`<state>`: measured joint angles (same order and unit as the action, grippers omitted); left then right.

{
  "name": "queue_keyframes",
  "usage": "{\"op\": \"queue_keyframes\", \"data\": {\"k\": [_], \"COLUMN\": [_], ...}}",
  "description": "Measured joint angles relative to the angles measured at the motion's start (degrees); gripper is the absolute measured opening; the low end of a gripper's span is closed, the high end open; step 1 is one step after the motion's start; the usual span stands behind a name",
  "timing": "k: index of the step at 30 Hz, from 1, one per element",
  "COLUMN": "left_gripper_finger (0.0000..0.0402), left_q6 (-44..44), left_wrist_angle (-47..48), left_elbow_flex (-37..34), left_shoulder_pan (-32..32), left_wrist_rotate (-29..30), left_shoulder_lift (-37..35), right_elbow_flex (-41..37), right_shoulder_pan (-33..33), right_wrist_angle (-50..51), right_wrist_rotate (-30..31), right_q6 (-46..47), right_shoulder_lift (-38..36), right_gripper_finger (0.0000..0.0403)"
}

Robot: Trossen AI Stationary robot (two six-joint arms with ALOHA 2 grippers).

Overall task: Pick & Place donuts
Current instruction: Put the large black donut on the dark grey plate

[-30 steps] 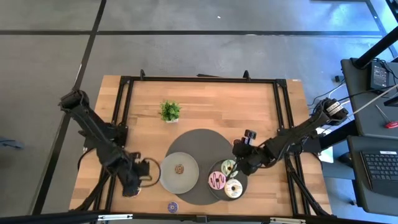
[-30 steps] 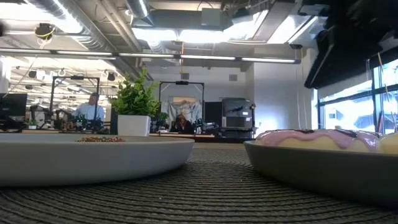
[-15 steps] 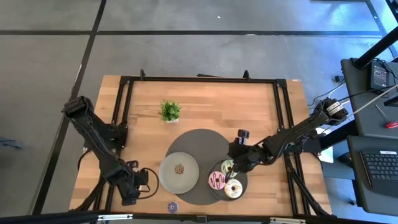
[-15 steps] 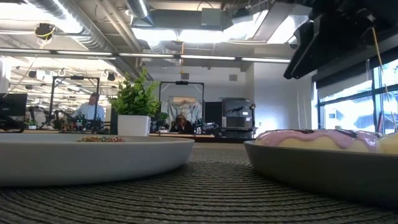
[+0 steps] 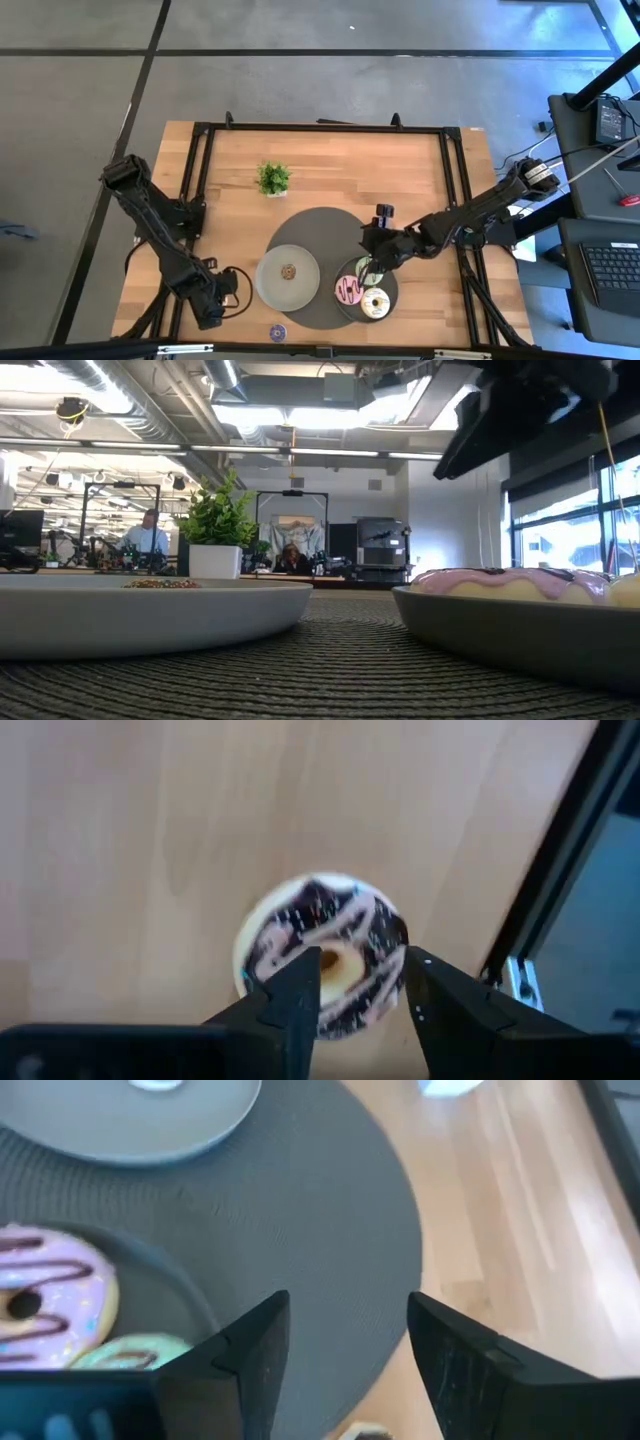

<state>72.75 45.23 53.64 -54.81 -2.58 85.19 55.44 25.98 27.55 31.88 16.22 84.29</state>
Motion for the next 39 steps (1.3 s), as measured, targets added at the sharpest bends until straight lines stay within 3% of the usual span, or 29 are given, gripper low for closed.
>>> {"op": "queue_keyframes", "data": {"k": [7, 13, 30, 39], "left_gripper_finger": [0.0192, 0.0199, 0.0153, 0.0075], "left_q6": [5.97, 4.41, -4.93, -4.55], "left_wrist_angle": [-0.35, -0.45, 1.95, 2.21], "left_elbow_flex": [-2.07, -2.07, -2.09, -2.09], "left_shoulder_pan": [-0.36, -0.12, -0.18, 1.23], "left_wrist_rotate": [0.23, 1.41, -3.34, -8.69], "left_shoulder_lift": [0.02, 0.02, 8.02, 7.48], "right_elbow_flex": [0.00, 0.00, 0.00, 0.00], "right_shoulder_pan": [-2.60, -2.89, -2.89, -2.81], "right_wrist_angle": [-6.41, -7.08, -6.73, -6.25], "right_wrist_rotate": [-2.18, -3.04, -3.06, -3.27], "right_q6": [-4.77, -4.80, -6.17, -6.07], "right_shoulder_lift": [0.00, 0.00, 0.00, 0.02], "right_gripper_finger": [0.0204, 0.0204, 0.0204, 0.0204]}}
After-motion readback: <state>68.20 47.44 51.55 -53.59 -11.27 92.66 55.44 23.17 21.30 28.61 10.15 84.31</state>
